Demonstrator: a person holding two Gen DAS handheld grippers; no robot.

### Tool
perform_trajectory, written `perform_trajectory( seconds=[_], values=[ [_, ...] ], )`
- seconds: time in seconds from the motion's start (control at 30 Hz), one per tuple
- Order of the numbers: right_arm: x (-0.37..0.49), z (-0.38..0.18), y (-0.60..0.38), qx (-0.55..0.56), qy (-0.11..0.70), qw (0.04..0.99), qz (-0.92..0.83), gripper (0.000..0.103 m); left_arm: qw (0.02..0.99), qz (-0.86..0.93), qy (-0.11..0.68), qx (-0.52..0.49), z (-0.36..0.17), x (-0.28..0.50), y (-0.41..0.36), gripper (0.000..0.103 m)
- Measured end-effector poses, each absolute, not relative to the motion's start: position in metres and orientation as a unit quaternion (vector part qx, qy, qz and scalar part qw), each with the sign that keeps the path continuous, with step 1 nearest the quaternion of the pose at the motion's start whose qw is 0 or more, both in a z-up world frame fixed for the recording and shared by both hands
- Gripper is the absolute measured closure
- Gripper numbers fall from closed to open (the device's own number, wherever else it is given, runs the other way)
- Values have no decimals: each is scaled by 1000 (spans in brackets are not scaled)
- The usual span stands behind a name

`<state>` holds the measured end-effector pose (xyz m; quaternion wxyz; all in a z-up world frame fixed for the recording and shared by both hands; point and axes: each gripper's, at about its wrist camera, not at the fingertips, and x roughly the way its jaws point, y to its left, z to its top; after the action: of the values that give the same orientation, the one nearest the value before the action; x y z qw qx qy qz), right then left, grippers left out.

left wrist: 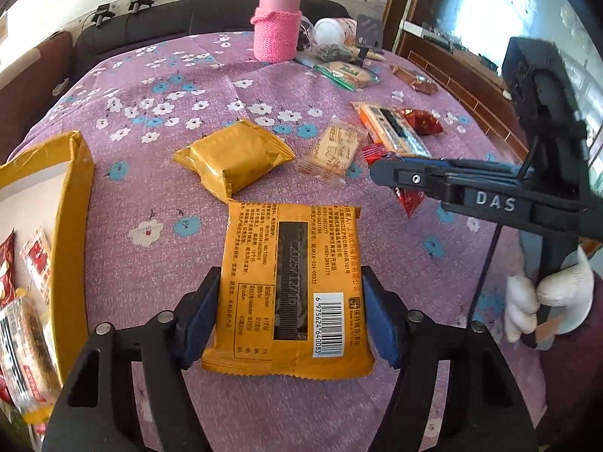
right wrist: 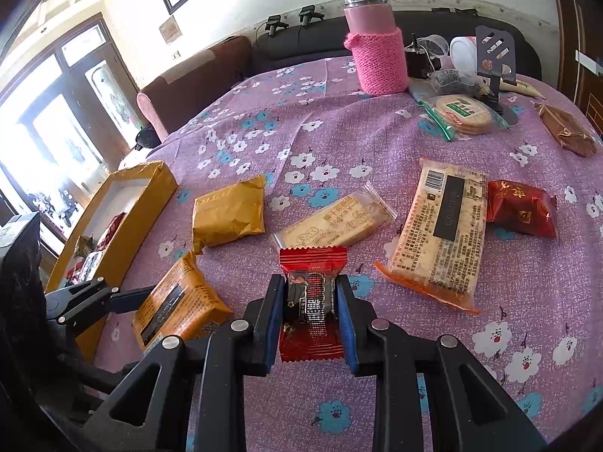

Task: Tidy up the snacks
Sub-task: 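Carry the orange pack and candy over the tray and open both grippers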

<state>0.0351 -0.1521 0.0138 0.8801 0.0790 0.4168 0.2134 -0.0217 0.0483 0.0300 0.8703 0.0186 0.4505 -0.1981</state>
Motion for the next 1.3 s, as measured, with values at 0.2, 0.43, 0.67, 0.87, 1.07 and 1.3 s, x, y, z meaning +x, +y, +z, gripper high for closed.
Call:
perform_trajectory(
  seconds=[0.2, 0.43, 0.67, 0.87, 1.07, 1.3],
  values=[
    [14, 32, -140, 91, 399, 883, 230, 75, 894, -185, 406, -42, 83, -63, 106, 34],
    [-14, 112, -102, 99, 341, 889, 289, 76, 935, -92, 331, -91, 152, -93, 217, 33],
    [-23, 232, -57, 110, 275, 892, 341, 76, 955, 16, 281, -95, 203, -91, 311, 33],
    [9, 285, -10, 139, 263, 885, 359, 75, 957, 113, 262, -52, 215, -52, 354, 33],
    [64, 185, 85, 91, 372, 856, 347, 76, 937, 50, 332, -93, 139, -1, 361, 33],
    [102, 67, 159, 36, 457, 827, 325, 76, 912, 16, 392, -118, 80, 38, 354, 33]
  ],
)
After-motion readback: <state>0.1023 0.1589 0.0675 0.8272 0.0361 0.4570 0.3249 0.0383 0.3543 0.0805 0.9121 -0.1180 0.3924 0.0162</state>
